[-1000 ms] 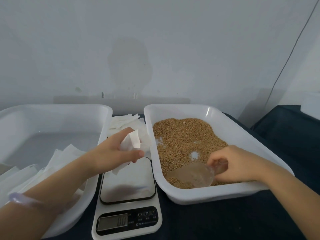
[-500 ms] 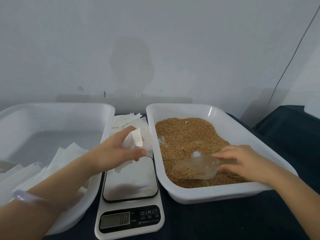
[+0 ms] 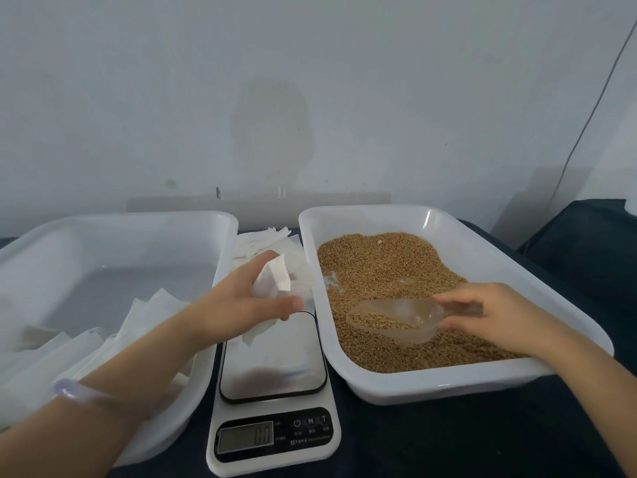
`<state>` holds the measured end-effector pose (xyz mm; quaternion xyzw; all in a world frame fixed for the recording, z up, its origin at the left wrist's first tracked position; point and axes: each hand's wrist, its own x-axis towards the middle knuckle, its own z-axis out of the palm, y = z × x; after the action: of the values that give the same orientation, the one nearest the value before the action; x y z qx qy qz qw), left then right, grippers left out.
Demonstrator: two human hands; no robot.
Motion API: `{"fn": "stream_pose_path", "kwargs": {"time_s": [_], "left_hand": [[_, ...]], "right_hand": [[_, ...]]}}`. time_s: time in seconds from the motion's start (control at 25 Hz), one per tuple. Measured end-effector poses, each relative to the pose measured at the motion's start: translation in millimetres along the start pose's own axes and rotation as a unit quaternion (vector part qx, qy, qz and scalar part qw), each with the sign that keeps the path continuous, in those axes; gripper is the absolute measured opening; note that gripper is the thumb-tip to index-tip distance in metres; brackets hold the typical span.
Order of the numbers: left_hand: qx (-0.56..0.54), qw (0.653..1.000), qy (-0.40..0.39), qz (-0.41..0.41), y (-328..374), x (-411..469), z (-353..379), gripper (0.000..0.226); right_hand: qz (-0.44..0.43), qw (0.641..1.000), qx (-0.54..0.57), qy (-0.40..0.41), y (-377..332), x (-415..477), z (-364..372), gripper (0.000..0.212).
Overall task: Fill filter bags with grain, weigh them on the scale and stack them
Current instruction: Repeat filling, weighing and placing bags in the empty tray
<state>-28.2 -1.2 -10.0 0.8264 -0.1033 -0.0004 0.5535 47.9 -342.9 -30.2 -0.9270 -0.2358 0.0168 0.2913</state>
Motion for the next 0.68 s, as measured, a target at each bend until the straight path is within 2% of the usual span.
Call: {"fn": "stream_pose_path", "kwargs": {"time_s": [0.08, 0.28, 0.44, 0.68], "left_hand": [[-0.012, 1.0, 0.011, 0.007, 11, 1, 5, 0.028], [0.007, 0.998, 0.002, 0.061, 38, 22, 45, 0.029], [0.004, 0.998, 0.042, 0.04, 31, 37, 77, 0.033], [-0.026, 0.994, 0.098, 0.047, 13, 44, 90, 0.028]], "right_hand": [[0.012, 1.0, -0.003, 0.003, 0, 0, 0, 0.033], [0.021, 1.0, -0.001, 0.018, 3, 3, -1, 0.034], [0.017, 0.999, 0.009, 0.049, 5, 1, 0, 0.025], [0.036, 0.996, 0.001, 0.085, 9, 3, 0, 0.027]]}}
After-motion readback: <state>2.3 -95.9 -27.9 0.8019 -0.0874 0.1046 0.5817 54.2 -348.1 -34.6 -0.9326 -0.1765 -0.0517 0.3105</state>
